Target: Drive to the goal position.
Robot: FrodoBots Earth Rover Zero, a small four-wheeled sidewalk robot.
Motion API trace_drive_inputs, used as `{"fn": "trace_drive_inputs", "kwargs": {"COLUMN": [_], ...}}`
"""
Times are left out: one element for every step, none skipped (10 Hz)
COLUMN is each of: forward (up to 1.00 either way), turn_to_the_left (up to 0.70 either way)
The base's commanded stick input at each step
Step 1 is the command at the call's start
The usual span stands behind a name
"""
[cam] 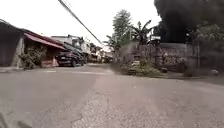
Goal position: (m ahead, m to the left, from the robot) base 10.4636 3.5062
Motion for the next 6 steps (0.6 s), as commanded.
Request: {"fn": "trace_drive_inputs", "kwargs": {"forward": [0.70, 0.70, 0.70, 0.70, 0.70, 0.70], "turn_to_the_left": [0.00, 0.00, 0.00, 0.00, 0.00, 0.00]}}
